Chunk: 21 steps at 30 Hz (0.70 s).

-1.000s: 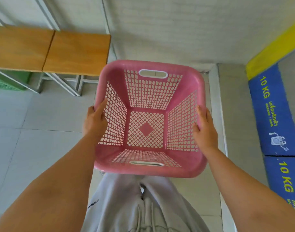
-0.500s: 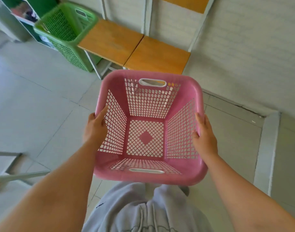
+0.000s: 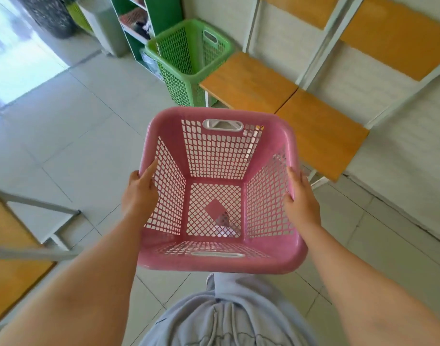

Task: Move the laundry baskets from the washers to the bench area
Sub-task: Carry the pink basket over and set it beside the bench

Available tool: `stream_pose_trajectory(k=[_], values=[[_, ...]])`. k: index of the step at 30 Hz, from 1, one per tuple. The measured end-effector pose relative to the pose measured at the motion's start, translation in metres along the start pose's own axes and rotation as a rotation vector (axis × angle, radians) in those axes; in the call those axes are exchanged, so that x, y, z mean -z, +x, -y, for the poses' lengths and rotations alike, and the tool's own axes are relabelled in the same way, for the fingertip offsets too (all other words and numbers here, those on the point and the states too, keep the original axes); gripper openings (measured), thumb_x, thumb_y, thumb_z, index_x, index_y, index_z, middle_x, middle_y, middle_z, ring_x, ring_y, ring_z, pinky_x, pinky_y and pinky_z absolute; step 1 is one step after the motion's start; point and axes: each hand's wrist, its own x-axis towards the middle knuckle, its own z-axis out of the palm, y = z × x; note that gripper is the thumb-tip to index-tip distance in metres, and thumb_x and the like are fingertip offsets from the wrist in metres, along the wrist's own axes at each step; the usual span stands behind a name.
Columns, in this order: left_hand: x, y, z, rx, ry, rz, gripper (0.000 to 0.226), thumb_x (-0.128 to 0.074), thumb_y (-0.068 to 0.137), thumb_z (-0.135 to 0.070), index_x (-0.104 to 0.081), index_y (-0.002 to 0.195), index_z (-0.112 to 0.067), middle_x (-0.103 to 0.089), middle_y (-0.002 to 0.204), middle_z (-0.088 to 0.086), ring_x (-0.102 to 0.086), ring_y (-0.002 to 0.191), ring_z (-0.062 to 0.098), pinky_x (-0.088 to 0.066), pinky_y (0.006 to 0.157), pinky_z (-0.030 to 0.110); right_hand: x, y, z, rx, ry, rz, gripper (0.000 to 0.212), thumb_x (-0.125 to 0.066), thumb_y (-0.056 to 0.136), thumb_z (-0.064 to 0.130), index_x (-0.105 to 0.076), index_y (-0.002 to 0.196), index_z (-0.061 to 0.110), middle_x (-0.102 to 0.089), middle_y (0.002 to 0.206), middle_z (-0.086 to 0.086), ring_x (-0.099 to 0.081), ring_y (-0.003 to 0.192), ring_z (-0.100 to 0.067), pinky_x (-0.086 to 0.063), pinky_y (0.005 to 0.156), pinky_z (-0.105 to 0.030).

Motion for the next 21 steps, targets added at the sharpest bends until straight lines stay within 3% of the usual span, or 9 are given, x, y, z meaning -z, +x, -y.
stream_pose_trajectory(k=[6, 11, 16, 21], values=[[0.033, 0.095, 0.016, 0.106, -0.013, 0.004, 0.056, -0.035, 0.094, -0.020, -0.034, 0.137, -0.055, -0.048, 0.120, 0.001, -0.056, 0.085, 0.024, -0.051, 0.074, 0.036, -0.039, 0.097, 0.074, 0.102, -0.031, 0.054, 0.071, -0.050, 0.095, 0.014, -0.013, 0.149, 0.043, -0.013, 0.161, 0.004, -0.054, 0.123, -0.027, -0.058, 0.082, -0.044], [0.064, 0.184, 0.017, 0.127, -0.010, -0.029, 0.055, -0.037, 0.094, -0.020, -0.034, 0.138, -0.054, -0.048, 0.119, 0.001, -0.054, 0.084, 0.022, -0.048, 0.073, 0.034, -0.066, 0.175, 0.138, 0.128, -0.026, 0.063, 0.068, -0.049, 0.097, 0.015, -0.015, 0.149, 0.041, -0.014, 0.161, 0.002, -0.046, 0.132, -0.026, -0.054, 0.081, -0.035], [0.096, 0.260, 0.022, 0.137, -0.045, -0.054, 0.055, -0.037, 0.094, -0.020, -0.034, 0.137, -0.054, -0.048, 0.120, 0.002, -0.058, 0.090, 0.029, -0.054, 0.082, 0.043, -0.084, 0.237, 0.202, 0.102, -0.028, 0.052, 0.071, -0.051, 0.095, 0.011, -0.016, 0.149, 0.042, -0.017, 0.160, -0.001, -0.055, 0.121, -0.030, -0.052, 0.072, -0.029], [0.121, 0.355, 0.038, 0.084, -0.052, -0.052, 0.056, -0.037, 0.093, -0.017, -0.036, 0.138, -0.051, -0.048, 0.122, 0.002, -0.056, 0.089, 0.027, -0.048, 0.074, 0.035, -0.115, 0.290, 0.263, 0.090, -0.014, 0.010, 0.074, -0.054, 0.093, 0.008, -0.019, 0.149, 0.040, -0.021, 0.159, -0.002, -0.060, 0.106, -0.025, -0.034, 0.055, -0.009]])
